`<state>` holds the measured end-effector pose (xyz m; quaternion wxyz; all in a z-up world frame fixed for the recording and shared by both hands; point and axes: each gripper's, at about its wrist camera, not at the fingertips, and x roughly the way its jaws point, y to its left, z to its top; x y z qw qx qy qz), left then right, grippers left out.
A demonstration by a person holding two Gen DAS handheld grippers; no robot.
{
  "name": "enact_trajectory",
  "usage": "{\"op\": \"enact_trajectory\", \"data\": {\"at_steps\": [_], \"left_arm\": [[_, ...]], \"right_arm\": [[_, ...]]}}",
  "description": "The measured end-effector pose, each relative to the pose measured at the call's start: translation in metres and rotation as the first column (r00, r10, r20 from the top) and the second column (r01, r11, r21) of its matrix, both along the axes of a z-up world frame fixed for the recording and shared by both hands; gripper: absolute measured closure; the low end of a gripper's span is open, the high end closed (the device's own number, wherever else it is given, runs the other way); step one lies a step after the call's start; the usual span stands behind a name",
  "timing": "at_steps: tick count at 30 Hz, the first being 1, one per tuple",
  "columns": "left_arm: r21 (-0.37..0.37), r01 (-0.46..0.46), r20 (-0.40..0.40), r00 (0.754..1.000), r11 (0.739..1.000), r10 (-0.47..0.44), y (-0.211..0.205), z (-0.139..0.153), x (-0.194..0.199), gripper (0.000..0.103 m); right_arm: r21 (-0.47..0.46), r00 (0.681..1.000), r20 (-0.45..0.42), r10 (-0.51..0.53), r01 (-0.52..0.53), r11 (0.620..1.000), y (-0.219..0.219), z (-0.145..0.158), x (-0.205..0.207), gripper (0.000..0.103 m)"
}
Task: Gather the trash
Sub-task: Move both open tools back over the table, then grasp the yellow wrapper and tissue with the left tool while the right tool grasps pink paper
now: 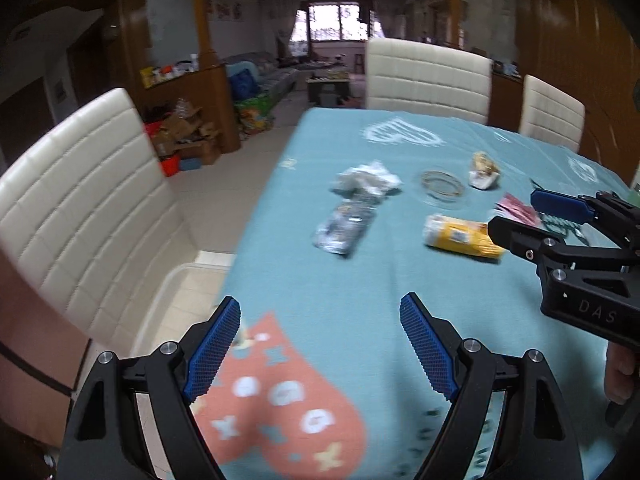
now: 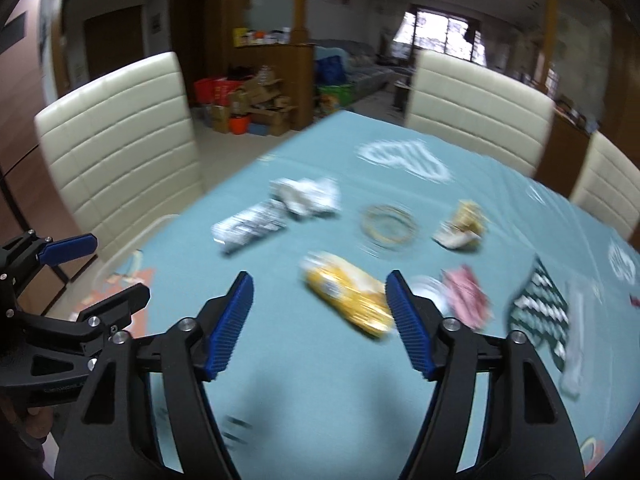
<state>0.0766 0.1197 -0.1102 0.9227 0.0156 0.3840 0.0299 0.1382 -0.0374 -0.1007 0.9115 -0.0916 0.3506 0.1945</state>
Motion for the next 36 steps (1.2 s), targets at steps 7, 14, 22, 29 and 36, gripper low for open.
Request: {"op": "enact_trajectory", "data": {"at_steps": [7, 14, 22, 29, 36], "left_arm": [[-0.021, 0.108, -0.064, 0.992, 0.994, -0.110, -0.062, -0.009, 0.036, 0.023], [0.014, 0.167, -0.106, 0.981, 0.986, -0.165, -0.100, -0.019, 0.072, 0.023], [0.046, 0.199, -0.157, 0.969, 0.979, -0.189, -0.124, -0.037, 0.106, 0.023], [0.047, 0.201, -0.168, 0.967, 0.978, -0.190, -0.127, -0.045, 0.120, 0.023], [-0.031, 0.238, -0.167, 0.956, 0.971, -0.240, -0.127, -0.052, 0.125, 0.044]], "right_arm": [[-0.020, 0.990, -0.052, -0.128, 0.127, 0.992, -0.066, -0.021, 0.022, 0.051], [-0.035, 0.983, -0.094, -0.156, 0.153, 0.988, -0.093, -0.041, 0.044, 0.052], [-0.032, 0.978, -0.141, -0.157, 0.154, 0.988, -0.109, -0.061, 0.074, 0.052], [-0.021, 0.976, -0.165, -0.142, 0.141, 0.990, -0.108, -0.071, 0.089, 0.060], [-0.020, 0.982, -0.142, -0.128, 0.126, 0.992, -0.104, -0.069, 0.086, 0.084]]}}
